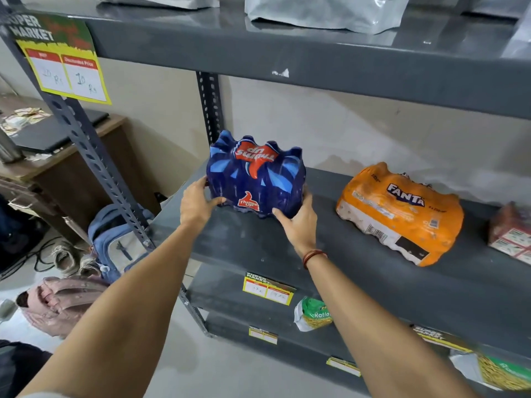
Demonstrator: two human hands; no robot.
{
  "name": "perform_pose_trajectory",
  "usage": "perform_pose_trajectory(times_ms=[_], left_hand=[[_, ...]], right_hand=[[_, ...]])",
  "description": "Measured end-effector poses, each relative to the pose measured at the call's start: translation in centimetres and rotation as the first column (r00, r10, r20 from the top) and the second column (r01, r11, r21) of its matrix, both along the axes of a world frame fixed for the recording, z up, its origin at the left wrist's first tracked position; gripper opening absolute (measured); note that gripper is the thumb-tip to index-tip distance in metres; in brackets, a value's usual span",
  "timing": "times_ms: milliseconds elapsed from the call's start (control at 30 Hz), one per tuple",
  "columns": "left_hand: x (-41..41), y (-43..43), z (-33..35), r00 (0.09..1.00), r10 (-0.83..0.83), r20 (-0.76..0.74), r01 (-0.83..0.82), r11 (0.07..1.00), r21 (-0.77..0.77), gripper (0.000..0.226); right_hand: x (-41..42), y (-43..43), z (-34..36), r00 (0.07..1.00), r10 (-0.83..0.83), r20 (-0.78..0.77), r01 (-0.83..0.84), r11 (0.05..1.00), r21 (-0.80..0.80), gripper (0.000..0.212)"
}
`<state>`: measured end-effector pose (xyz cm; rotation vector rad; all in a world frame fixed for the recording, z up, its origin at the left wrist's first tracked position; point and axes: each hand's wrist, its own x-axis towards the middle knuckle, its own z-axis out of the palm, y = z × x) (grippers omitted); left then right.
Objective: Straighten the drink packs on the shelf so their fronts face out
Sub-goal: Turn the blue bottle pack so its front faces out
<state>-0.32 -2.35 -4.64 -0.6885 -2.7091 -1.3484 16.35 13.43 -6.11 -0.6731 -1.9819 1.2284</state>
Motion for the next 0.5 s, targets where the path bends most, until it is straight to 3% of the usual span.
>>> perform_pose_trajectory(times_ms=[67, 167, 267, 367, 433, 500], left_hand=[[0.2, 0.5, 0.2, 0.996, 0.087, -0.005, -0.087, 0.995, -0.038, 0.058], [3.2, 0.9, -0.1, 0.978, 0.202, 0.044, -0.206, 0.971, 0.119, 0.048], [8.3, 1.9, -1.4, 0.995, 0.103, 0.006, -0.101, 0.958, 0.267, 0.047], [12.1, 4.5, -2.3, 0.994, -0.101, 0.048, 0.088, 0.974, 0.210, 0.094], [13.1, 6.4, -2.2, 0.977, -0.168, 0.127, 0.142, 0.970, 0.195, 0.127], [13.1, 7.5, -1.9, 0.967, -0.183, 0.175, 0.150, 0.971, 0.188, 0.144]], right_hand=[[0.2, 0.2, 0.2, 0.999, 0.027, -0.028, -0.028, 0.999, -0.040, 0.076], [0.8, 0.3, 0.5, 0.981, -0.034, -0.193, -0.004, 0.981, -0.195, 0.064], [0.0, 1.6, 1.7, 0.965, -0.114, -0.236, 0.007, 0.911, -0.412, 0.063], [-1.5, 3.2, 3.3, 0.985, 0.051, -0.166, -0.120, 0.891, -0.438, 0.051], [-2.2, 3.7, 3.7, 0.983, 0.108, -0.148, -0.164, 0.882, -0.441, 0.047], [-2.0, 3.7, 3.6, 0.988, 0.114, -0.106, -0.147, 0.900, -0.410, 0.042]])
